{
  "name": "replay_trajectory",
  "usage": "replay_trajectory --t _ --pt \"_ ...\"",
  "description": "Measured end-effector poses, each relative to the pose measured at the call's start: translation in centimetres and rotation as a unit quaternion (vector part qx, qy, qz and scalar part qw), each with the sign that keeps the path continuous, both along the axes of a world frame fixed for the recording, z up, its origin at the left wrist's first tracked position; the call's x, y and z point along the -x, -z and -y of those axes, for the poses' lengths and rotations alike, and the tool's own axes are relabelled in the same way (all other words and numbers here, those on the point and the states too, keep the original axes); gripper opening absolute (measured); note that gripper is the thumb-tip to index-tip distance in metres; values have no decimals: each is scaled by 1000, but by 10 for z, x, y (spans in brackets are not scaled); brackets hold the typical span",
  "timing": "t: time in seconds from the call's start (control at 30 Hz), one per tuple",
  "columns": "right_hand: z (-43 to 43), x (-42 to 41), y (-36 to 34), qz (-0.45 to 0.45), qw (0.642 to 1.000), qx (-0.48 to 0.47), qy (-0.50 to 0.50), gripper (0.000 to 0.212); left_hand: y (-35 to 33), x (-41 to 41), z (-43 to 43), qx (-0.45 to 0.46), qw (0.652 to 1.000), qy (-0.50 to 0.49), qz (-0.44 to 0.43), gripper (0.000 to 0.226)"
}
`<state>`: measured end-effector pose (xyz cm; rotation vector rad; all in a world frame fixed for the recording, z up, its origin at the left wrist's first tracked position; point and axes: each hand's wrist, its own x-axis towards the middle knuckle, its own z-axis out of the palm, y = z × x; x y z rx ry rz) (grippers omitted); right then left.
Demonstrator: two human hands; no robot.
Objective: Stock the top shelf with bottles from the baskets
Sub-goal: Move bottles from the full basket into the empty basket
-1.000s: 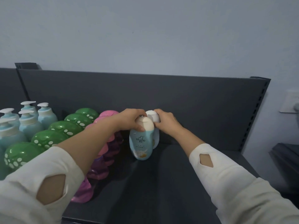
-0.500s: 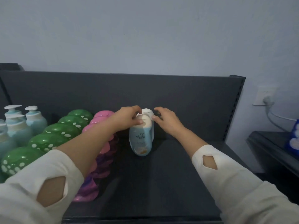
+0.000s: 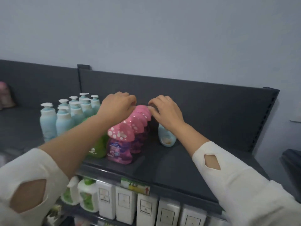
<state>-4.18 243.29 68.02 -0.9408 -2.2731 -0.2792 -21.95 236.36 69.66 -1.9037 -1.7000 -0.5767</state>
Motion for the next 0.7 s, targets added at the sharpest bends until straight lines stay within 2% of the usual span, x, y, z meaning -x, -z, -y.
replay_trajectory --t 0.13,0.37,0.43,0.53,0.7 --pt "50 60 4 -20 993 -18 -112 26 11 51 76 -4 995 -83 47 20" --pt "156 192 30 48 959 -13 -279 45 46 152 243 48 958 -280 37 24" --pt "195 235 47 79 943 -11 -323 46 62 180 299 82 940 -329 44 23" --pt "258 299 80 139 915 -11 -378 33 92 219 387 125 904 -403 67 21" --pt "355 394 140 239 864 15 -443 31 151 286 511 188 847 -485 108 25"
